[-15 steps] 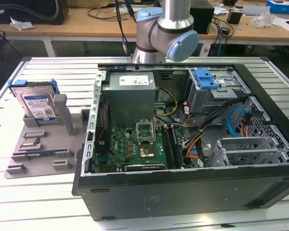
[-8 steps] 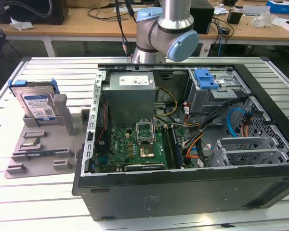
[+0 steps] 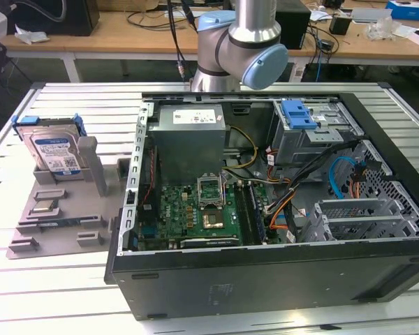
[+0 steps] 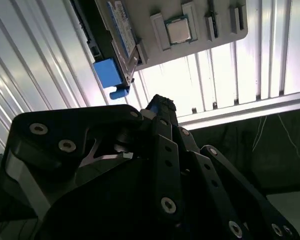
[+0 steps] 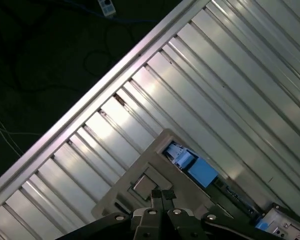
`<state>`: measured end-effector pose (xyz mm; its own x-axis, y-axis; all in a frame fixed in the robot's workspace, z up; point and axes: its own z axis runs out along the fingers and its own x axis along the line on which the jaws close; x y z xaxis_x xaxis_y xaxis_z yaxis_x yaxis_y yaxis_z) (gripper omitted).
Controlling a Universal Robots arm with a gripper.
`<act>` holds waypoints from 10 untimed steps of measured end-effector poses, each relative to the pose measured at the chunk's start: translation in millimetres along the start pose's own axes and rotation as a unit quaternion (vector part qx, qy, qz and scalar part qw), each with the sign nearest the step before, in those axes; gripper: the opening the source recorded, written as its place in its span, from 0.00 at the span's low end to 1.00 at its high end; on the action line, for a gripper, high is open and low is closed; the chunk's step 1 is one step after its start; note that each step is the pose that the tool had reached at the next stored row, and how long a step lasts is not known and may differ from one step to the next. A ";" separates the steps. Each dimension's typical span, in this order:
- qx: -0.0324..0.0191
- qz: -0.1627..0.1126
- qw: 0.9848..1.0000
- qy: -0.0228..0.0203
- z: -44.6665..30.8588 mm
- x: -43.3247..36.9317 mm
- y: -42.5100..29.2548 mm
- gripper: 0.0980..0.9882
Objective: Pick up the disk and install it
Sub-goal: 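Pick up the disk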
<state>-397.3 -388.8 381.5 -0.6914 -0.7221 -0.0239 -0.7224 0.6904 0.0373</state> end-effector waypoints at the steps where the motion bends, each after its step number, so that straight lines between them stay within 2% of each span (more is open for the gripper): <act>1: 0.000 -0.007 1.000 0.000 0.0 0.0 0.0 0.01; 6: -0.001 -0.053 0.999 0.002 0.0 0.0 0.0 0.01; 10: -0.002 -0.087 0.996 0.003 0.0 0.0 0.0 0.01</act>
<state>-397.3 -388.8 381.5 -0.5551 -0.8315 -0.0239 -0.8316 0.5541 0.0373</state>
